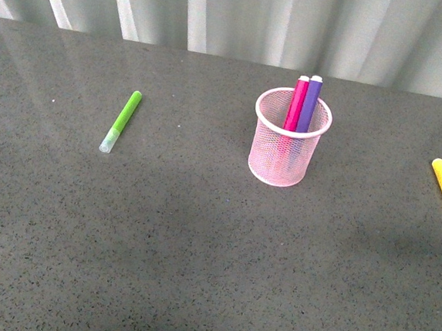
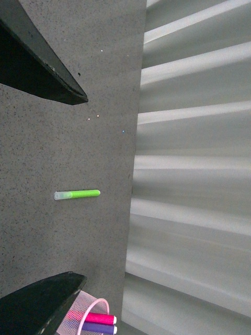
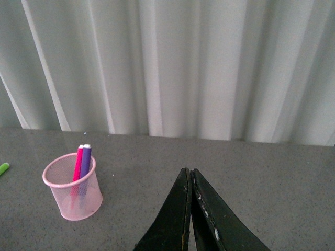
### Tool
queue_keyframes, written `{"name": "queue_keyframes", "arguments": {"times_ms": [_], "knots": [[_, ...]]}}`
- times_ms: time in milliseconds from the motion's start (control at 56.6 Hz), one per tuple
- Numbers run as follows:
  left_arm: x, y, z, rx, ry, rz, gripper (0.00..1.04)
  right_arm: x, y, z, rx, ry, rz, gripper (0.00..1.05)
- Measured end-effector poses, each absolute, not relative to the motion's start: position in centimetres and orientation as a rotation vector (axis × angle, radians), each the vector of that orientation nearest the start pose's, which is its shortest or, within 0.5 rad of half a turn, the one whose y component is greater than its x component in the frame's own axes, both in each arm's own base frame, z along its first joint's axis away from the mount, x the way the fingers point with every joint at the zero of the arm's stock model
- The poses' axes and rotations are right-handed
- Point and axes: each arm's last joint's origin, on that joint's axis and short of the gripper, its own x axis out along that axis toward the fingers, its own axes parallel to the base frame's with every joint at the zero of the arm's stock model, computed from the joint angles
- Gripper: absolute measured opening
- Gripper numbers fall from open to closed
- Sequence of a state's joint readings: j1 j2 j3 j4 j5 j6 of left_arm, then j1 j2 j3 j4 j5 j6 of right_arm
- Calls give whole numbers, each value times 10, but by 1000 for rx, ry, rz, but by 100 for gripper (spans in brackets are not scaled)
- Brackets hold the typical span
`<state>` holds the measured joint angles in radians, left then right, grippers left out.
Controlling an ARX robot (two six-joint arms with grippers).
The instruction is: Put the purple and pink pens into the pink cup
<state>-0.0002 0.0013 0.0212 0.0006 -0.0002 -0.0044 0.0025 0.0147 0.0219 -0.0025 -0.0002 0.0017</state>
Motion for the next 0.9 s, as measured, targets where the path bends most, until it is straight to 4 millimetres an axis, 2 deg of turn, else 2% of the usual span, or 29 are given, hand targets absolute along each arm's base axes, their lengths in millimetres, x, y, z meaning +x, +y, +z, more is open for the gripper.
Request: {"name": "queue_keyframes", "arguments": {"times_ms": [901], "knots": [[96, 0, 171, -4, -20, 0, 98, 97, 0, 169, 2, -11, 1, 3]]}}
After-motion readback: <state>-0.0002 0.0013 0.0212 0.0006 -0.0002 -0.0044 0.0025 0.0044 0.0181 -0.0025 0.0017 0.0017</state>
